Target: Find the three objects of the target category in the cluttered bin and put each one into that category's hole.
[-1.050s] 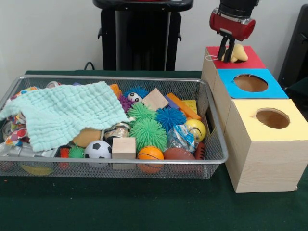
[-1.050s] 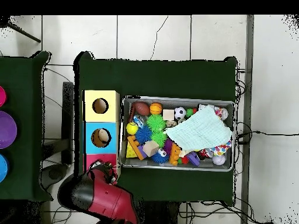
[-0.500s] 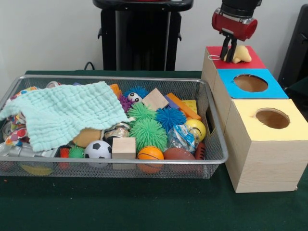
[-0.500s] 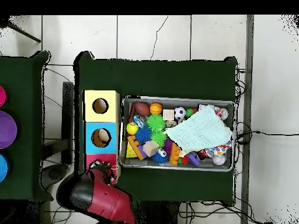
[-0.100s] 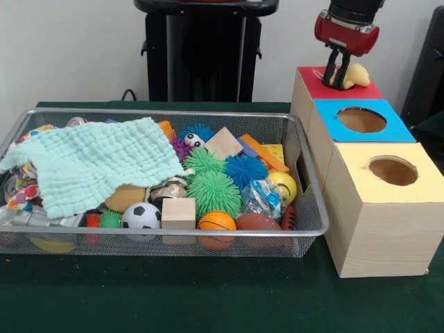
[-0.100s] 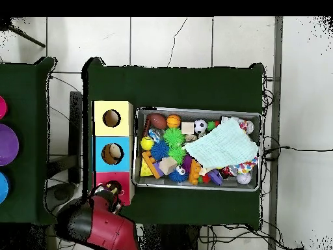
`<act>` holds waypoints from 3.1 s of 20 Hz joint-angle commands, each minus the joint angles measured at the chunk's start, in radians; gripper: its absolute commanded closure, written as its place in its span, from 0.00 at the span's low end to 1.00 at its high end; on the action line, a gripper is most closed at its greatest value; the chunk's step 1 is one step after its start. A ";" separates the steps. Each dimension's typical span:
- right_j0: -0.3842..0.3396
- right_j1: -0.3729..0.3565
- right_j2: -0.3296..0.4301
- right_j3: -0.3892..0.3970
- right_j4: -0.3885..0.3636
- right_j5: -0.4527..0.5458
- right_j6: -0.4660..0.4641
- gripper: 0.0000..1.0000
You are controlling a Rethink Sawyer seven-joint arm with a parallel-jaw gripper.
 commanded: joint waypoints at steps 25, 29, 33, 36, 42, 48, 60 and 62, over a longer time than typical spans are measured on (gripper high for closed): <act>0.006 0.003 -0.154 -0.094 -0.054 0.231 0.194 0.00; -0.004 -0.024 -0.128 -0.090 -0.062 0.272 0.167 0.00; -0.022 -0.016 -0.170 -0.136 -0.103 0.320 0.132 0.00; -0.112 -0.001 -0.167 -0.195 -0.151 0.305 0.032 0.00; -0.289 -0.001 -0.071 -0.286 -0.269 0.318 -0.113 0.00; -0.407 0.015 0.019 -0.343 -0.367 0.305 -0.145 0.00; -0.494 0.060 0.081 -0.399 -0.494 0.238 -0.061 0.00; -0.512 0.071 0.094 -0.407 -0.509 0.224 -0.058 0.00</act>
